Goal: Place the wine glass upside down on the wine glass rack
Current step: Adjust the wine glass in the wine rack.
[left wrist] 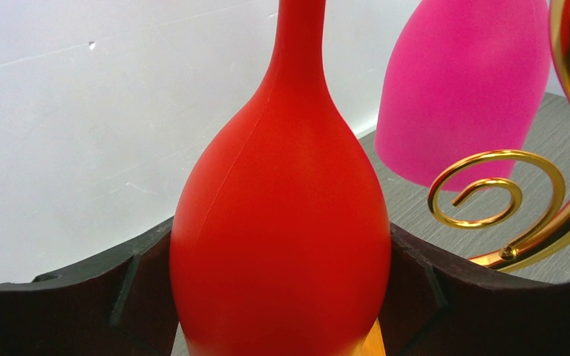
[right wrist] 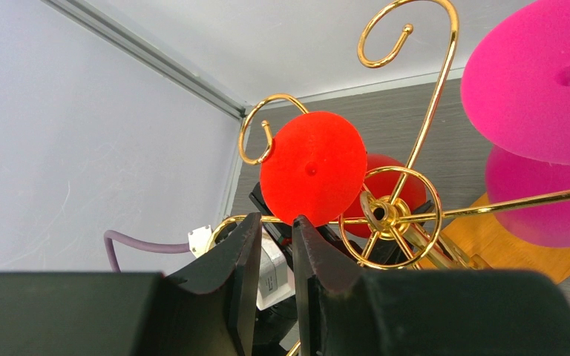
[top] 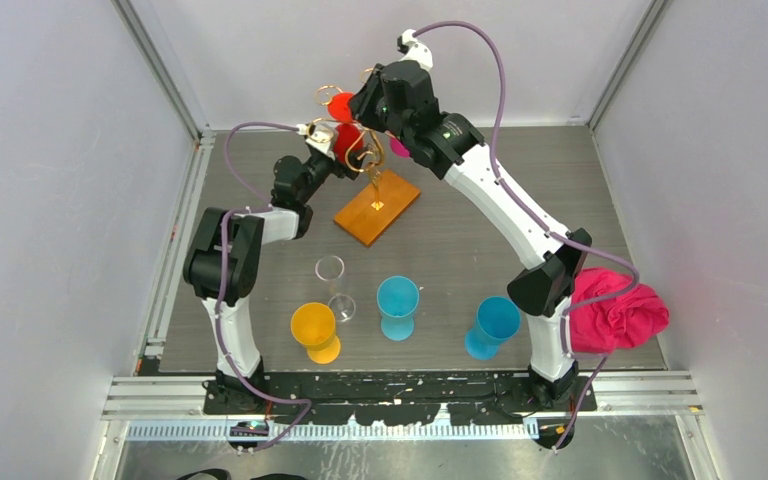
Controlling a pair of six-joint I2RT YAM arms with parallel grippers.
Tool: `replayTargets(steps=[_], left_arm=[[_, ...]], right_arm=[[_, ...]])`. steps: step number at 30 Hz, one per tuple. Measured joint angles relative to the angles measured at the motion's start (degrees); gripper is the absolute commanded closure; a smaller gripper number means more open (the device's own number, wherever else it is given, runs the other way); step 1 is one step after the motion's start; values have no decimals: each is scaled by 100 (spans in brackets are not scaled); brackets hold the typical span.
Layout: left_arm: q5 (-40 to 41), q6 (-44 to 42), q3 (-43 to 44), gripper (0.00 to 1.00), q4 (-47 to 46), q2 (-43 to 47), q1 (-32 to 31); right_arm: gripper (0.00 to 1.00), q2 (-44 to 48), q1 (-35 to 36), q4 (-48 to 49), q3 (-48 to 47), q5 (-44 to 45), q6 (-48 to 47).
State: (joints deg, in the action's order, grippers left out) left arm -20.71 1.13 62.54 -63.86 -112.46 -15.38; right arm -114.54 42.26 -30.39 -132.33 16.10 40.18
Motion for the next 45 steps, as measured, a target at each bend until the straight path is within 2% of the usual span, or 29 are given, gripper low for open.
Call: replayTargets(steps=[15,45], left_arm=[[-162,-221,0,22,136,76,-26],[-756,190,0,24,109,74,-26]], right_arm=[[72,190,0,76,166,-35,-4],[72,254,0,173,396,-35,-109]])
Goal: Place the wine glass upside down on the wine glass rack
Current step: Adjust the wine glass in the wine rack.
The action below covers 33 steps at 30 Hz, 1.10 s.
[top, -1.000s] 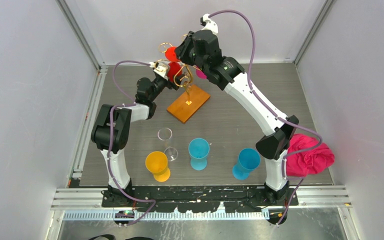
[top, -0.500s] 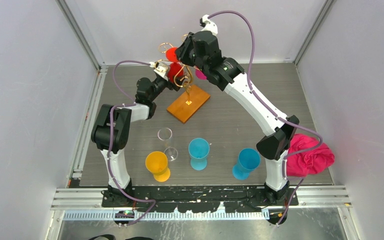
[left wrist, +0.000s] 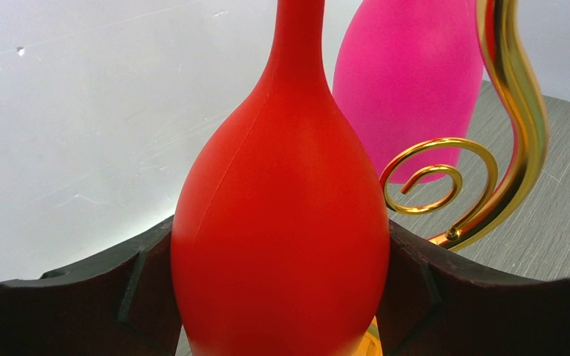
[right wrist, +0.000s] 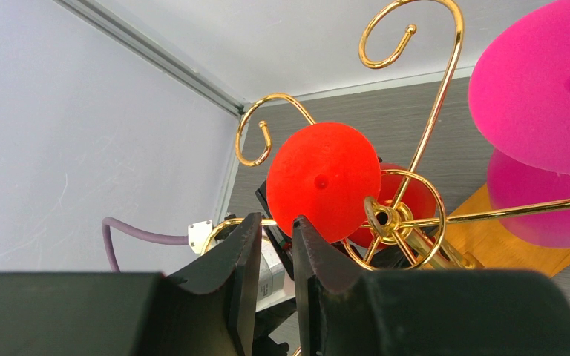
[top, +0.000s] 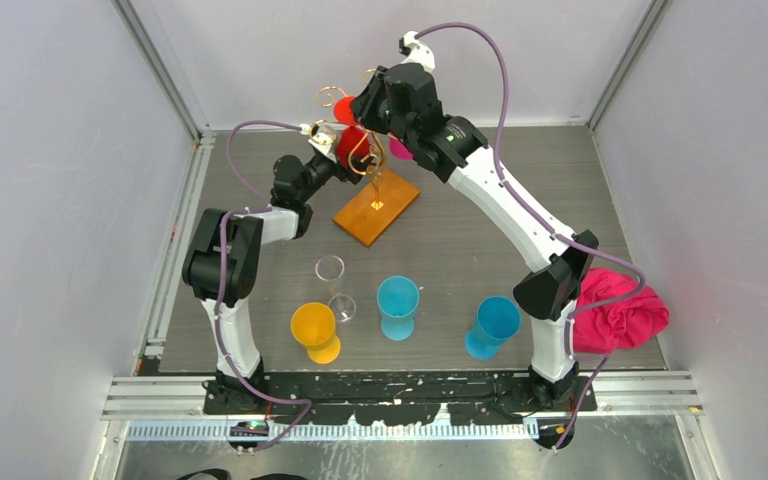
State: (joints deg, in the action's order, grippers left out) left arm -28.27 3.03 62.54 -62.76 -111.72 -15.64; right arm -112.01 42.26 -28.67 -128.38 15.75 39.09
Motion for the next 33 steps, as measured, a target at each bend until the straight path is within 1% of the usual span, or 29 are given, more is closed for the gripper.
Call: replayTargets(steps=[13,33], left_arm=[[-15,4,2,24,-4,0,33],[280,136,22,25,-66,0,120]], right_arm=[[72,2,0,52,39,0,-2],[72,2,2,125,70,-2,-28]])
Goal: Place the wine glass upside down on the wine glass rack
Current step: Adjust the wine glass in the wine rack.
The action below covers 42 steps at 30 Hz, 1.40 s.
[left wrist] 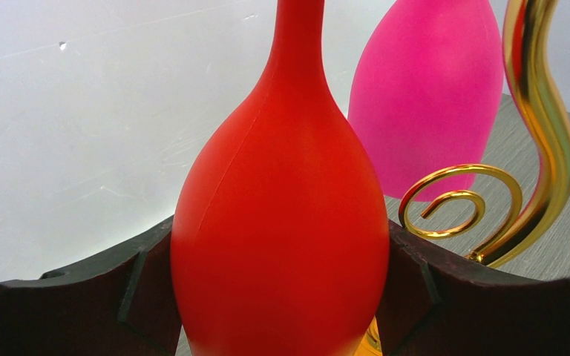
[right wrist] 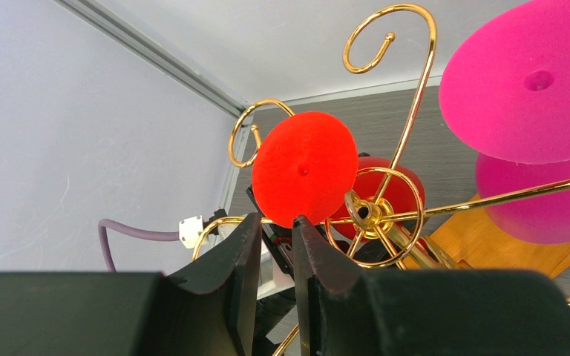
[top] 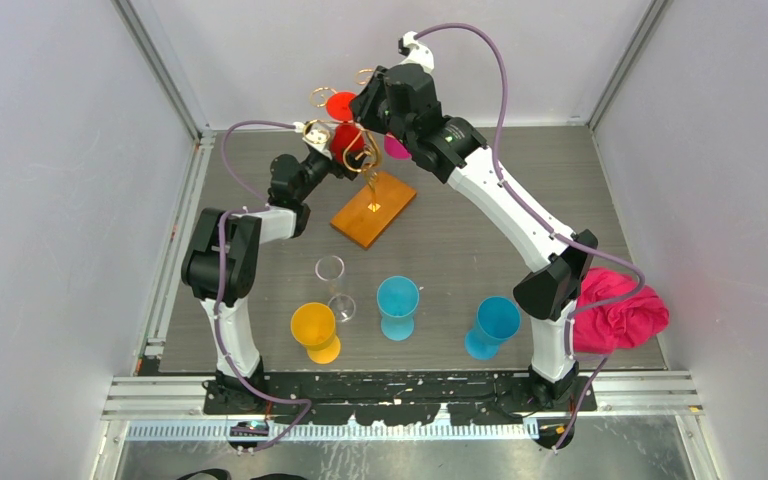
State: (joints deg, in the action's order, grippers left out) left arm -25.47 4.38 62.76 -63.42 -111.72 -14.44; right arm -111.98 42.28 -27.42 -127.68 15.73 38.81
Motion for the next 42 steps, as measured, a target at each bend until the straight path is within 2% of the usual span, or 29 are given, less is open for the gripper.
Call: replayTargets(steps=[10,29,42], left_arm=[[13,4,2,26,-4,0,11],[772,11,2,25,-63,44,11],[964,37,-223,25,-83,214,11]], right_arm=[[72,0,0,9,20,0,-35],[72,127,-2,96,223,-22,-105],[72,149,-2,151,291,-37,-105]])
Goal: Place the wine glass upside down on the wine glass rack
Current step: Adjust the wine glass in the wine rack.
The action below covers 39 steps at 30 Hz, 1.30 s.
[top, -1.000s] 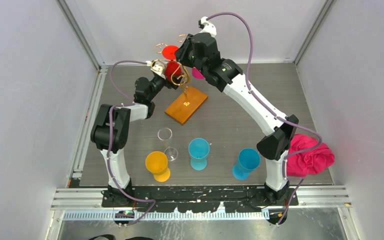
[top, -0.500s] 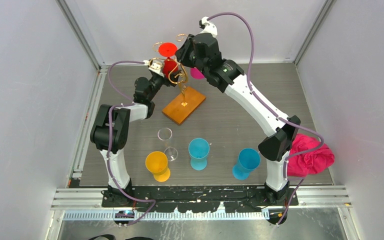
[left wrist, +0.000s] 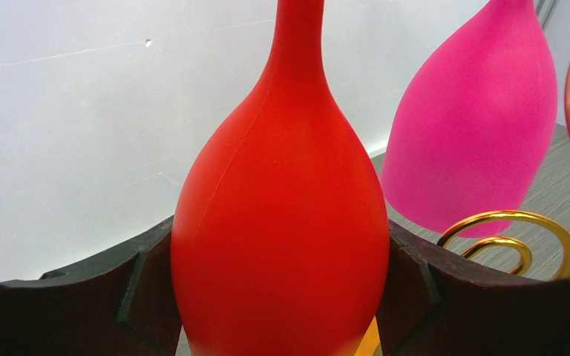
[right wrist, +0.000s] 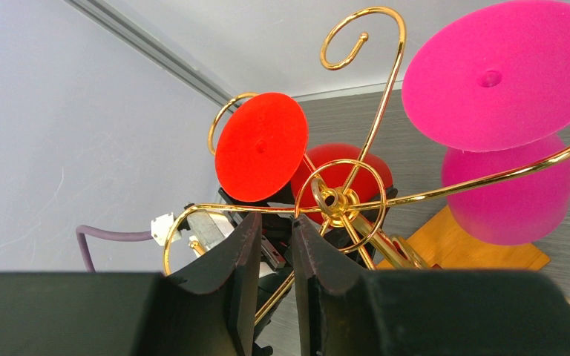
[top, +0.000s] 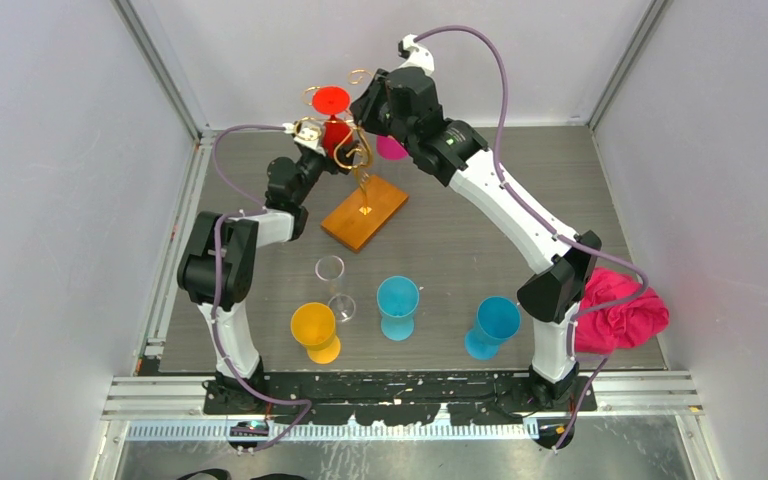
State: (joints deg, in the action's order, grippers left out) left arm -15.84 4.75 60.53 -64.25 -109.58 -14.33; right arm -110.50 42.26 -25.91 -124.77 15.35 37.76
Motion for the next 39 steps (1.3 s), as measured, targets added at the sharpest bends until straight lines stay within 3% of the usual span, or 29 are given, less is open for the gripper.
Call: replayTargets(steps=[39], left_arm=[[780,-393,-133,26,-236,0,9]], right_arm=[[72,214,0,214,264,-9,-20]])
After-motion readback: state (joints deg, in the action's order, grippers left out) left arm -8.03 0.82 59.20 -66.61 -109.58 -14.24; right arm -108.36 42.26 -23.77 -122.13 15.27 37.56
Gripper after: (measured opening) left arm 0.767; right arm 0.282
